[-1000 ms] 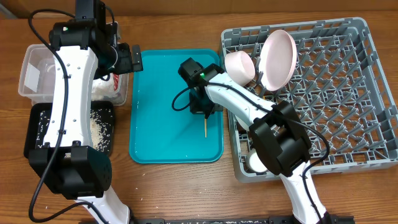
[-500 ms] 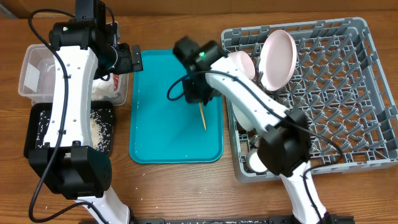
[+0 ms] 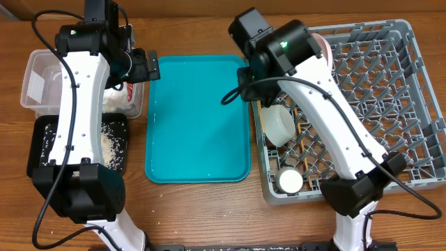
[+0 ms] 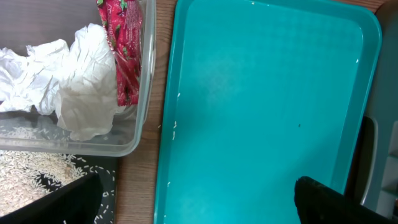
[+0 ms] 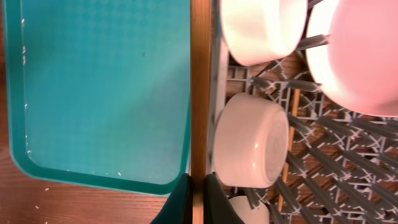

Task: Sort waste into correct bins and load items into the dishwasher
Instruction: 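Carry the second chopstick into the rack and release it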

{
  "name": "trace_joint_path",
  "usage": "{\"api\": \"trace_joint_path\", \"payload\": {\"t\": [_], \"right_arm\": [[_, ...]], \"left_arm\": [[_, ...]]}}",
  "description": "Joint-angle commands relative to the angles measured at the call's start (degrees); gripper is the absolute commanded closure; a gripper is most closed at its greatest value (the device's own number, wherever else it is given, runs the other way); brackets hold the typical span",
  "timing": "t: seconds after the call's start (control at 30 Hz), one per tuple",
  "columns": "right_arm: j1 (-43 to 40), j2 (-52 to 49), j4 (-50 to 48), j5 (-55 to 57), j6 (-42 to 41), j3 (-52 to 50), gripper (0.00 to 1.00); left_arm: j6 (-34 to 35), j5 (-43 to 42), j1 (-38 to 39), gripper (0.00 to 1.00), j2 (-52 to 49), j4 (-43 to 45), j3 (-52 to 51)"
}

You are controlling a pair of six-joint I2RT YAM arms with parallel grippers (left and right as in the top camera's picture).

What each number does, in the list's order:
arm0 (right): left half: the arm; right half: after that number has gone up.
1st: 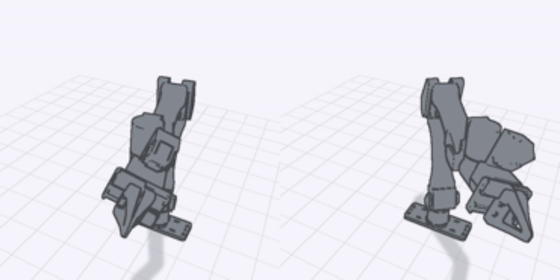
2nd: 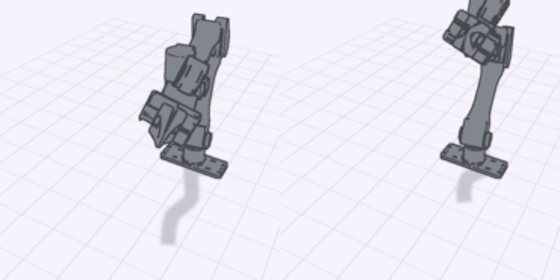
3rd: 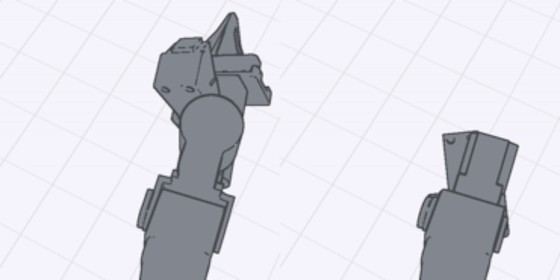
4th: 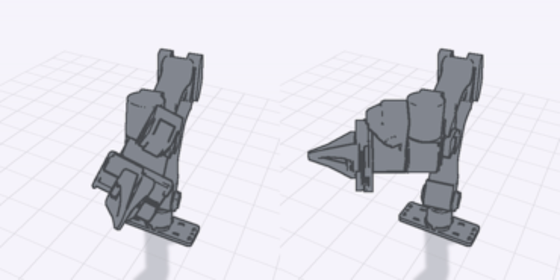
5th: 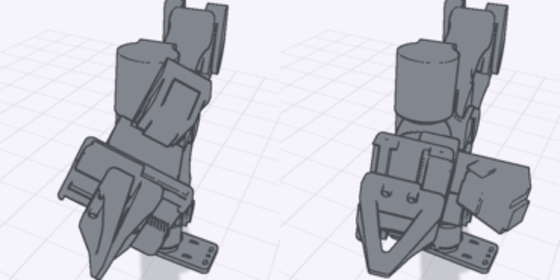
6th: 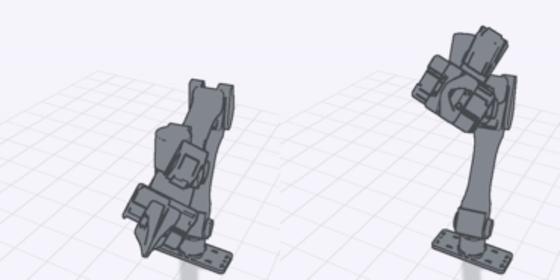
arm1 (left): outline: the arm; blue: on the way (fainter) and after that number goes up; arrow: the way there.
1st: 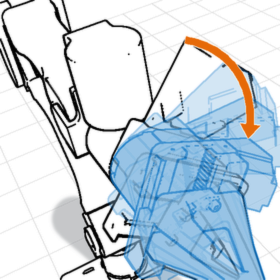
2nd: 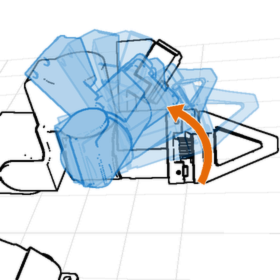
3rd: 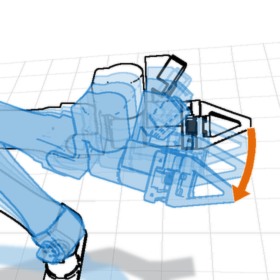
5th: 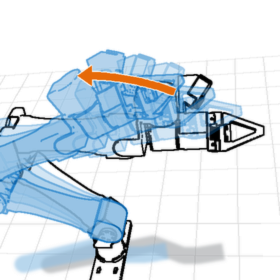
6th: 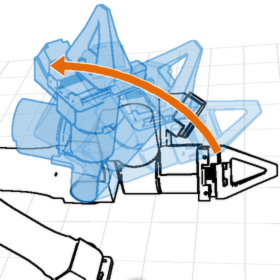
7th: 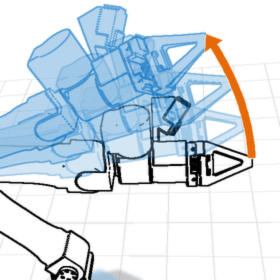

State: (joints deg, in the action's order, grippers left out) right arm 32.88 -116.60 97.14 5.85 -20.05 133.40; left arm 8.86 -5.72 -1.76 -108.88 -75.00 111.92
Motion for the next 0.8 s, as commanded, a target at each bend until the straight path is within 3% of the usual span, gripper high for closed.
{"api": "trace_joint_path", "payload": {"t": [0.0,0.3,0.53,0.77], "right_arm": [[-0.24,5.16,-0.09,0.57,0.39,0.31,0.96],[-2.75,15.72,-0.09,3.15,0.46,-10.01,0.96],[-8.66,18.88,-0.96,3.61,6.14,-21.79,0.96],[-12.94,18.86,-10.12,3.54,9.29,-35.98,0.96]], "left_arm": [[-0.26,0.35,-0.09,0.0,0.13,0.24,1.07],[-0.26,0.35,-0.09,0.0,0.13,0.24,1.07],[-0.26,0.35,-0.09,0.0,0.13,0.24,1.07],[-0.26,0.35,-0.09,0.0,0.13,0.24,1.07]]}}
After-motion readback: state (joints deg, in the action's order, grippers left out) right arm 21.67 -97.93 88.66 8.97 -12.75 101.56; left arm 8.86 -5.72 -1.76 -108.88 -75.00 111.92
